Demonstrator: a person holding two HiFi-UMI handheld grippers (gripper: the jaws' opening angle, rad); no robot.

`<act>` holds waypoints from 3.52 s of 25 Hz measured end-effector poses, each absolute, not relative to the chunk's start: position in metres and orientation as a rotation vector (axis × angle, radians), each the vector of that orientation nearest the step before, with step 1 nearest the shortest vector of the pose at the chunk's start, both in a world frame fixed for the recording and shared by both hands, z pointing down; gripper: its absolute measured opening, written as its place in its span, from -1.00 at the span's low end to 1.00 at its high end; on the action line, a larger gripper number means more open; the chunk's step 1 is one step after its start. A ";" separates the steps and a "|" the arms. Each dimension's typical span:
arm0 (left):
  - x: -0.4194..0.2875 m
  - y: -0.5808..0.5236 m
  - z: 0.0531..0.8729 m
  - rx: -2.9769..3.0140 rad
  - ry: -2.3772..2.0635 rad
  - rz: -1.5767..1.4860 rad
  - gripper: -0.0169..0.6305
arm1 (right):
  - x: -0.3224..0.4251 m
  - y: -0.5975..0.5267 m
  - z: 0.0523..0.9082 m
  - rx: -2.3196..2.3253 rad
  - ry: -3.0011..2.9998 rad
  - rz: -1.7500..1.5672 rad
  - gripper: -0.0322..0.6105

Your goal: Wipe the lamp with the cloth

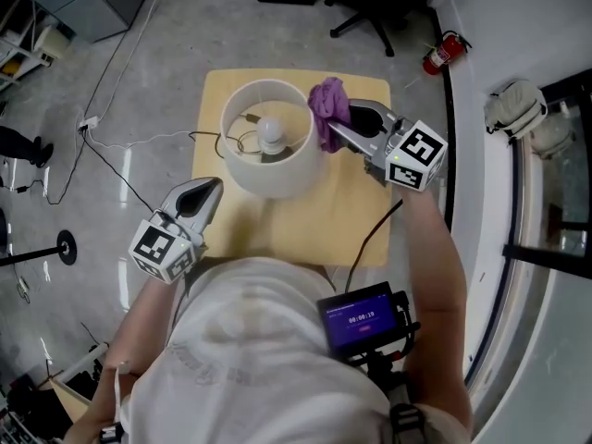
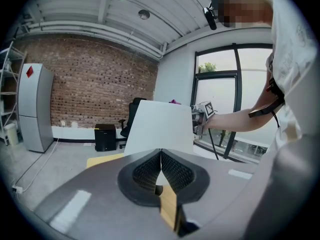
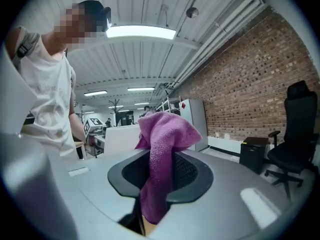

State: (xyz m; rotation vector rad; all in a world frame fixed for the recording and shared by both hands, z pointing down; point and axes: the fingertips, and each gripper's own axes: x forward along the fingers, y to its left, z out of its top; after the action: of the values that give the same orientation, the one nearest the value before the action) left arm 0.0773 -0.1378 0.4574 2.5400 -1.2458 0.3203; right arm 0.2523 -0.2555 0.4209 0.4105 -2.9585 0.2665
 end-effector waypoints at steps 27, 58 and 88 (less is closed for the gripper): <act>0.061 -0.097 0.449 2.567 -1.225 0.282 -0.94 | 0.281 -0.243 0.371 1.000 -2.960 0.755 -0.57; 0.061 -0.090 0.446 2.641 -1.112 0.322 -0.94 | 0.326 -0.205 0.485 1.420 -2.694 0.978 -0.56; 0.044 -0.093 0.443 2.642 -1.070 0.273 -0.94 | 0.288 -0.150 0.501 1.404 -2.541 0.448 -0.56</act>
State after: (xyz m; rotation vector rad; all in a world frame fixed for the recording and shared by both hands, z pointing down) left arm 0.0444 -0.0926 0.4433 2.6422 -1.0704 0.2729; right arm 0.2878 -0.1500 0.5011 1.4043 -2.5408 0.4477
